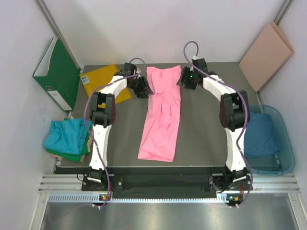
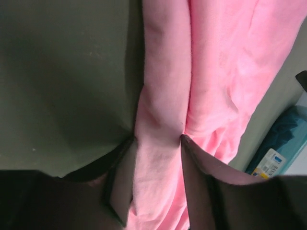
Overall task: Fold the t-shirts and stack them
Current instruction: Rotate the tshirt 90 degrees
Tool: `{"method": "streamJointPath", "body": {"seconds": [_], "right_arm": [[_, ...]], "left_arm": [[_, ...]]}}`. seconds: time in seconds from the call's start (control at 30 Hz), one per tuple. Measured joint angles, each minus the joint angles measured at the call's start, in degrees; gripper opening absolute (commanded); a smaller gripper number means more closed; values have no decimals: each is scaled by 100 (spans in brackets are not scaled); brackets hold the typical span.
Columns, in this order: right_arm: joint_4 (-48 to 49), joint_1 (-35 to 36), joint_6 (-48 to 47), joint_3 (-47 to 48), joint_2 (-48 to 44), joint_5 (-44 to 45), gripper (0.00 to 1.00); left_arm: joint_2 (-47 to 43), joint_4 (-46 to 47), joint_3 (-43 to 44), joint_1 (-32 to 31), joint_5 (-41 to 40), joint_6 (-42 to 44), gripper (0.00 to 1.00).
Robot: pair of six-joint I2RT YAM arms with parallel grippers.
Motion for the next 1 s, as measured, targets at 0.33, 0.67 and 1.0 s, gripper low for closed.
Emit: {"method": "streamJointPath", "body": {"seconds": [0.33, 0.67, 1.0], "right_arm": [[-157, 59, 9, 76, 555, -286, 8], [-304, 59, -39, 227, 737, -402, 0], [-879, -48, -256, 498, 719, 55, 0]], "left_arm": [[245, 55, 66, 2, 131, -17, 0], [273, 26, 109, 44, 127, -11, 0], [269, 22, 107, 175, 52, -42, 0]]}}
